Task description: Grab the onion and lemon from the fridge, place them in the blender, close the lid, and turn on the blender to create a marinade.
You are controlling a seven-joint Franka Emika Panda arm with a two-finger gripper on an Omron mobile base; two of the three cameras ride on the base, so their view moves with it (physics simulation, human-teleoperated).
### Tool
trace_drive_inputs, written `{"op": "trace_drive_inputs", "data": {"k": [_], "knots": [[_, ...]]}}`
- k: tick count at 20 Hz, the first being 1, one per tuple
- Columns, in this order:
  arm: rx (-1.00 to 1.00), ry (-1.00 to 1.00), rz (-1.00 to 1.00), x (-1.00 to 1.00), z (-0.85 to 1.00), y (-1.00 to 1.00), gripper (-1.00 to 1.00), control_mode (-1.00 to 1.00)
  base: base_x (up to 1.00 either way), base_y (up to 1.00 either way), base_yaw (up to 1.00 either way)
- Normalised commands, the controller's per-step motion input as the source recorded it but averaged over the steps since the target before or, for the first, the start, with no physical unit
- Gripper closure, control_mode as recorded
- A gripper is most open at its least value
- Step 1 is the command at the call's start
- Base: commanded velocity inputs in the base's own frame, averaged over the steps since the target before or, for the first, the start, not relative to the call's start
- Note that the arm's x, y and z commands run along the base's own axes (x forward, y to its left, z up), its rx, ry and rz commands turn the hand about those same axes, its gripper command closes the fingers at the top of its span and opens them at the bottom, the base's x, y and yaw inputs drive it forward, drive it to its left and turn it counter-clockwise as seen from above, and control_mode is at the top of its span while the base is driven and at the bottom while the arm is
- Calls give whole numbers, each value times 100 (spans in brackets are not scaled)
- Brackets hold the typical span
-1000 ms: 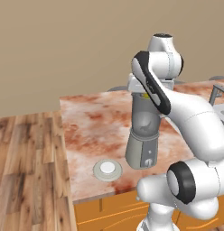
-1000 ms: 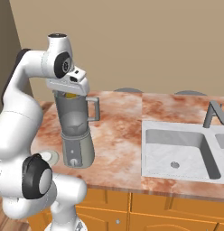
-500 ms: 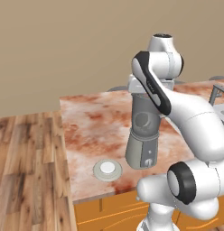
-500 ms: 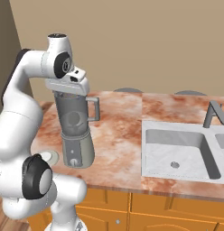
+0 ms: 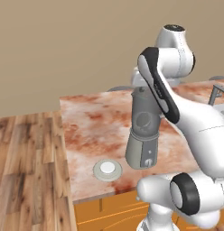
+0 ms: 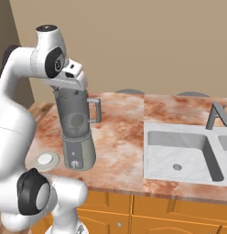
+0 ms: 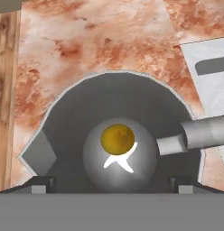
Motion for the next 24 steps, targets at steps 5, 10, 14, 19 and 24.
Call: {"op": "trace_drive_inputs", "data": {"k": [5,10,14,19,24], "knots": [[0,-31,0,-97,16,-2,-100,-100,0,0,0],[0,-8,0,-100,-36,-16,-100,-100,0,0,0],[0,-1,0,-100,-63,-9,-100,-100,0,0,0],[0,0,0,-82,-58,1,-100,-100,0,0,0],[-1,8,6,-13,-31,14,-100,-100,0,0,0]]}}
